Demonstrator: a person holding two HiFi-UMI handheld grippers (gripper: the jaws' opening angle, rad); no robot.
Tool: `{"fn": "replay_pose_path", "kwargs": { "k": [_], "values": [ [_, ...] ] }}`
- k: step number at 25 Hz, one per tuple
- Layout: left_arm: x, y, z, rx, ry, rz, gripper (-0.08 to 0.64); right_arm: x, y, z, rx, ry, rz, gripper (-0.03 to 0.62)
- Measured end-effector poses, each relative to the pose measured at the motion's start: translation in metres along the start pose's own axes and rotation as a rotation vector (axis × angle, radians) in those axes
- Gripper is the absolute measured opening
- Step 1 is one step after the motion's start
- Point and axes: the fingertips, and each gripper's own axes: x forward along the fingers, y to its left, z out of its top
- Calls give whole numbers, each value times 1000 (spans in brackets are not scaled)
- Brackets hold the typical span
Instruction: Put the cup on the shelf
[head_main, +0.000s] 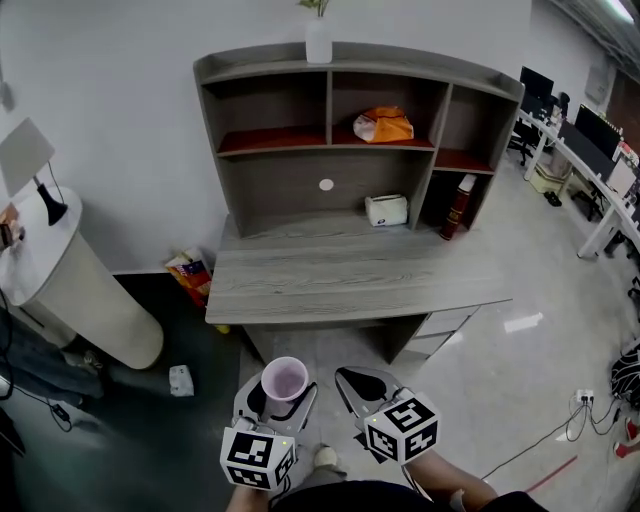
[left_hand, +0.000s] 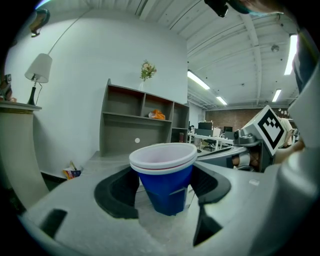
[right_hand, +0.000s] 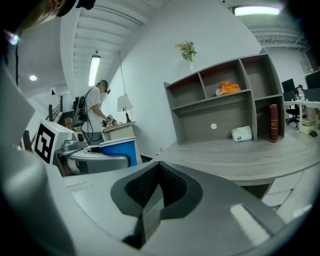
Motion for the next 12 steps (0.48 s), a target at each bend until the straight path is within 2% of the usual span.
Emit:
{"fn": "replay_pose_path", "kwargs": {
  "k": [12],
  "values": [
    [28,49,11,4,11,-13,304,50,-20,23,10,-3,-26,0]
  ]
}}
